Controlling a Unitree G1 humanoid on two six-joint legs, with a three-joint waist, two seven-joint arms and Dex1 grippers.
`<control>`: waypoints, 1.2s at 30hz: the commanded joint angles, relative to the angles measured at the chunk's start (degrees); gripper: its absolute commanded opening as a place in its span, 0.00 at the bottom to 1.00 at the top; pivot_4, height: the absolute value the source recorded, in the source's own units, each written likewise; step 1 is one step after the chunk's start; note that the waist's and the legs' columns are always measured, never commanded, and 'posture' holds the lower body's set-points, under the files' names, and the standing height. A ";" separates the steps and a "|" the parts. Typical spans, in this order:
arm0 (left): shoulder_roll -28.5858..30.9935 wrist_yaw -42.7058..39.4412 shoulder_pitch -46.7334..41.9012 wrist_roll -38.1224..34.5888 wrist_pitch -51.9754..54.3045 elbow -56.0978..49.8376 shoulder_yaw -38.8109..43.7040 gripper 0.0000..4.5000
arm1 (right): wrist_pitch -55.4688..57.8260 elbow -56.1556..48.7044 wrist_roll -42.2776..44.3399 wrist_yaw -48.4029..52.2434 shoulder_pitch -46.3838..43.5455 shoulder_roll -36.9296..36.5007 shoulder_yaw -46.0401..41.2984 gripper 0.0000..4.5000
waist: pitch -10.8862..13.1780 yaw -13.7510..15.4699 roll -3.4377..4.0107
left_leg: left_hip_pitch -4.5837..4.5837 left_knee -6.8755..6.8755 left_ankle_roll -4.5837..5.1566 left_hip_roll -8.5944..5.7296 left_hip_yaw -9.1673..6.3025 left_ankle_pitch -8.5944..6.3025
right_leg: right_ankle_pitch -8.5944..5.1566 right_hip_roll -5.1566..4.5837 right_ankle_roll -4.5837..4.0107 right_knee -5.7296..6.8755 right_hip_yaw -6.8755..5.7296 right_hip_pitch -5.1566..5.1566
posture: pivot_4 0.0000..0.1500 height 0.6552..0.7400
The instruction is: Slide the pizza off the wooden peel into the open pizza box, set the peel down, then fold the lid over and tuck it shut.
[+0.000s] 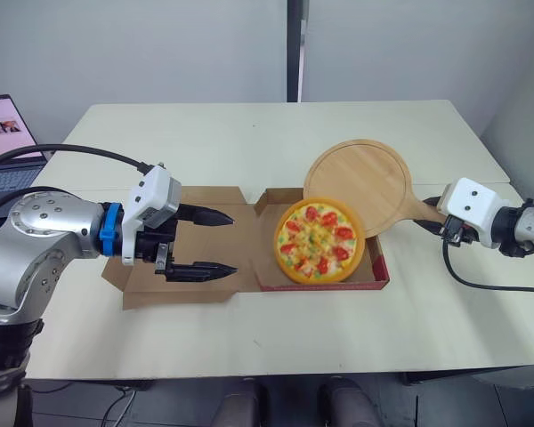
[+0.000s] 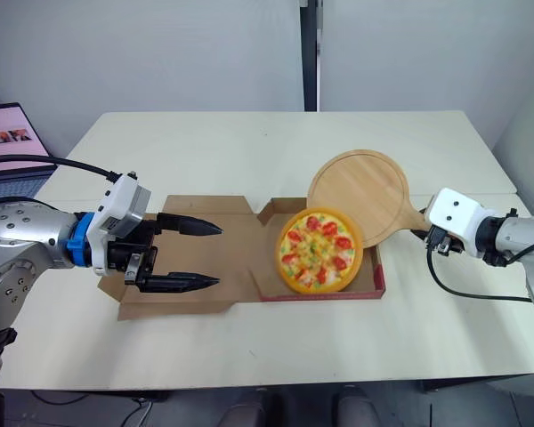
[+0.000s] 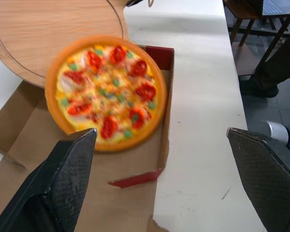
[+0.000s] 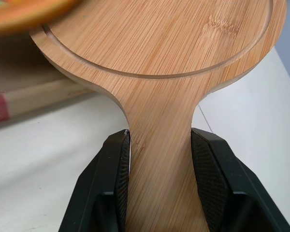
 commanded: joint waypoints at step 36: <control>-15.74 10.26 -16.72 -7.02 5.47 0.54 -2.67 1.00 | 34.52 -21.93 9.36 -18.43 27.43 21.68 -37.40 0.35 | -0.02 1.26 0.01 | 0.06 0.08 -0.03 -0.02 -0.06 0.02 | 0.00 0.14 0.00 0.08 0.04 0.12 | 1.00 0.90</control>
